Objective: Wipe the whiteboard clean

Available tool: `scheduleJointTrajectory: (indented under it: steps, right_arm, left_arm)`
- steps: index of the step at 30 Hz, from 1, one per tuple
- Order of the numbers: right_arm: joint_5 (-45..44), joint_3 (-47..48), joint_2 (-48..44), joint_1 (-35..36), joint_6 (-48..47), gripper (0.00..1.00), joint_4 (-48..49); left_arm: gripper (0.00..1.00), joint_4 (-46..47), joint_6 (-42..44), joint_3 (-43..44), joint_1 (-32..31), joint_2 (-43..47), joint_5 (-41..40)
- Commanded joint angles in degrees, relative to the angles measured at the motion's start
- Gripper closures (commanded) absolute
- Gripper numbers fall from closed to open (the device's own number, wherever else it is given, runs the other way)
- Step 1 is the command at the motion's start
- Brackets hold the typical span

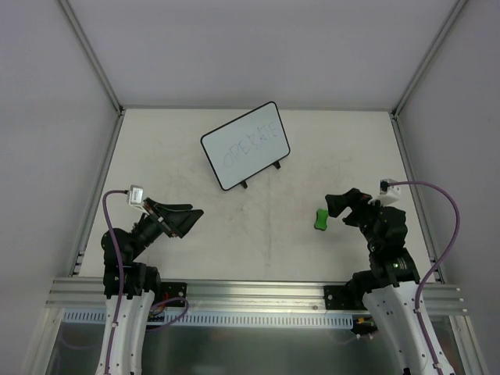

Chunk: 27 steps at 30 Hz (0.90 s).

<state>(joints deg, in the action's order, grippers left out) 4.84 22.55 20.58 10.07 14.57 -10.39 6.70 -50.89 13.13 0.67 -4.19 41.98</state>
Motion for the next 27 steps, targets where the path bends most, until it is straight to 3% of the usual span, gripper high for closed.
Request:
scheduleJointTrajectory:
  steps: [1,7,12,19,24,27]
  right_arm:
    - [-1.33,2.24,0.34,0.22,-0.06,0.01,0.29]
    - [0.08,5.13,5.95,0.22,-3.92,0.01,-3.49]
    - [-1.31,11.8,19.12,0.22,-5.78,0.01,-9.99]
    - [-3.09,20.07,37.77,0.22,-6.22,0.01,-13.43]
    - [-3.7,22.36,42.61,0.31,-6.66,0.2,-14.74]
    - [-3.35,22.37,43.32,0.65,-6.22,0.2,-16.32]
  left_arm:
    - [0.01,1.39,1.41,-0.21,-0.4,-0.65,1.79]
    - [0.01,1.47,2.03,0.15,-0.4,-0.65,2.15]
    - [0.01,3.5,6.84,0.58,-0.4,-3.1,0.65]
    - [0.01,6.13,5.45,1.02,-0.4,-6.36,-7.6]
    - [0.01,6.31,7.38,1.11,-2.33,-6.89,-8.4]
    - [0.01,5.08,7.74,0.85,-3.21,-7.33,-11.28]
